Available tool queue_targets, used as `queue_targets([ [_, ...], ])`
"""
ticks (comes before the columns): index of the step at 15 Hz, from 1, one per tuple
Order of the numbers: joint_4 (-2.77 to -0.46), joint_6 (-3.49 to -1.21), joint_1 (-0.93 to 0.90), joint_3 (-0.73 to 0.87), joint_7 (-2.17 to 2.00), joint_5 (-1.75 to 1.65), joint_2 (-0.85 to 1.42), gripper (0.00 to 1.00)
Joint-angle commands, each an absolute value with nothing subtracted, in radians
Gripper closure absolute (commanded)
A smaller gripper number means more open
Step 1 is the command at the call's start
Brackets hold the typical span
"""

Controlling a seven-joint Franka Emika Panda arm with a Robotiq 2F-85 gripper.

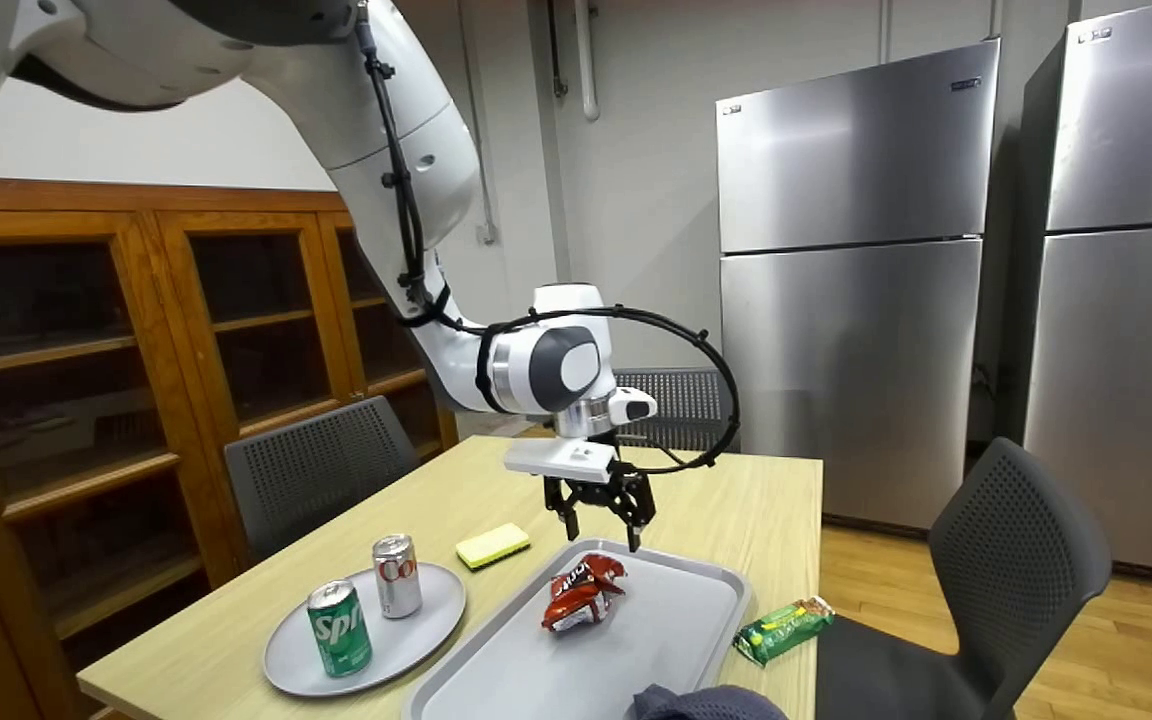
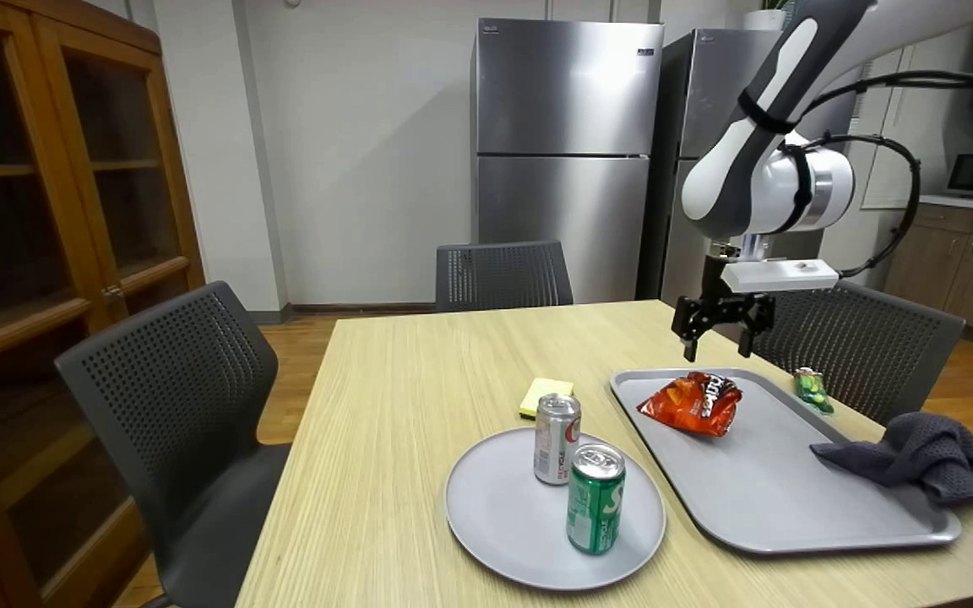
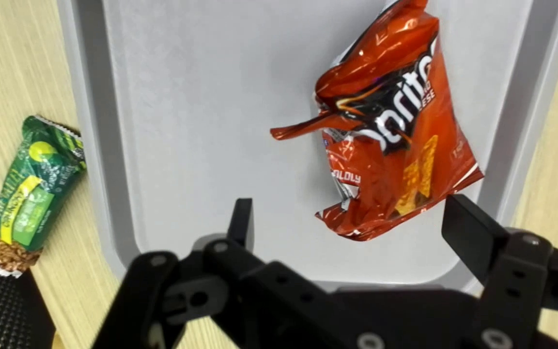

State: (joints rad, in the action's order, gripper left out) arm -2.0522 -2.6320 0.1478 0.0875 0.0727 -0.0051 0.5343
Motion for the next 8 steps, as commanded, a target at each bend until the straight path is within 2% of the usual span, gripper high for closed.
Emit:
queue_targets([
  [1, -2.117, -2.623, 0.175, 0.043, 0.154, 0.013, 0.468, 0.00],
  [8, -2.097, -2.627, 0.152, 0.053, 0.170, -0.005, 0.511, 0.00],
])
